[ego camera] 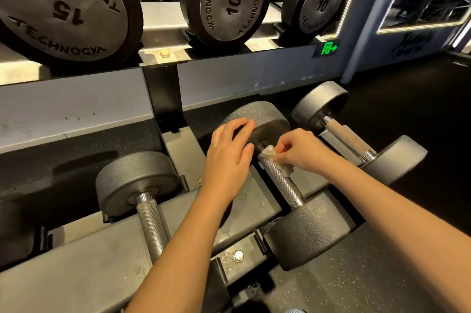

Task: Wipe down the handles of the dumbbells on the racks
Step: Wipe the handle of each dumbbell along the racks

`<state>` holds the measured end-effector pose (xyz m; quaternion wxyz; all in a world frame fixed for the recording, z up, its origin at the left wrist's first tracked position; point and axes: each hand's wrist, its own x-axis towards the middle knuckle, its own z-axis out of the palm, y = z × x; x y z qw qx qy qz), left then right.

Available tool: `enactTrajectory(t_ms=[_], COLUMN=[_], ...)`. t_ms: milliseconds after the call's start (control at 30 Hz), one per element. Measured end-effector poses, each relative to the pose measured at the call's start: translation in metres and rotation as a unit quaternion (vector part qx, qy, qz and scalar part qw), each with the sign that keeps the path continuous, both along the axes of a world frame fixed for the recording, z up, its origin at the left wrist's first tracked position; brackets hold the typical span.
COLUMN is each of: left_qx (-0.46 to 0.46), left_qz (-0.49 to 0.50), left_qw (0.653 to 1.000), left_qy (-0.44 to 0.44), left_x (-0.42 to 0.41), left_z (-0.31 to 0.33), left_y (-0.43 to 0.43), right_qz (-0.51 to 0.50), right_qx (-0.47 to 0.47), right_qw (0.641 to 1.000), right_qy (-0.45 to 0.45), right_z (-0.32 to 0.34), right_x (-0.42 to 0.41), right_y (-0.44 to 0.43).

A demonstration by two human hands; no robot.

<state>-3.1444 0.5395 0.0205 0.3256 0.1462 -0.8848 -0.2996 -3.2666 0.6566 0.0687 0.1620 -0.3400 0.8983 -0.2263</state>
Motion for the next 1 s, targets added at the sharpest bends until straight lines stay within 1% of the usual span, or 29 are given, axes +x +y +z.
enactTrajectory(t_ms=[100,233,300,400,500,567,667,733,833,933,1000], left_qx=[0.0,-0.001,0.001,0.002,0.004,0.006,0.005,0.005,-0.001,-0.007,-0.005], left_qz=[-0.003,-0.004,-0.004,-0.005,-0.006,-0.006,-0.004,-0.004,-0.005,-0.004,-0.004], left_qw=[1.0,1.0,1.0,1.0,1.0,1.0,1.0,1.0,1.0,1.0,1.0], left_qy=[0.002,0.004,0.002,-0.001,-0.002,-0.004,-0.004,-0.004,0.006,0.008,0.007], left_x=[0.0,0.0,0.001,0.001,0.001,0.001,0.001,0.0,-0.001,-0.002,-0.002], left_z=[-0.001,0.0,0.0,0.001,0.001,0.001,0.0,-0.001,-0.002,-0.003,-0.002], left_y=[0.0,-0.001,0.0,0.0,0.0,0.0,0.0,0.0,-0.002,-0.003,-0.002], right_qz=[0.043,0.072,0.071,0.044,-0.015,-0.028,-0.041,-0.037,-0.003,0.024,0.027], right_qx=[0.07,0.164,0.187,0.151,0.051,-0.005,-0.041,-0.038,0.009,0.076,0.103], right_qw=[0.997,0.984,0.98,0.987,0.998,0.999,0.998,0.999,1.0,0.997,0.994], right_qy=[0.001,0.013,0.015,0.02,0.029,0.031,0.035,0.007,-0.021,-0.004,-0.004], right_z=[0.007,0.01,0.01,0.009,0.006,0.004,0.0,-0.001,0.002,0.002,0.002], right_x=[0.006,0.012,0.013,0.014,0.008,0.005,0.001,0.001,0.001,0.005,0.008], right_y=[0.013,0.019,0.02,0.016,0.002,-0.01,-0.018,-0.013,0.006,0.022,0.027])
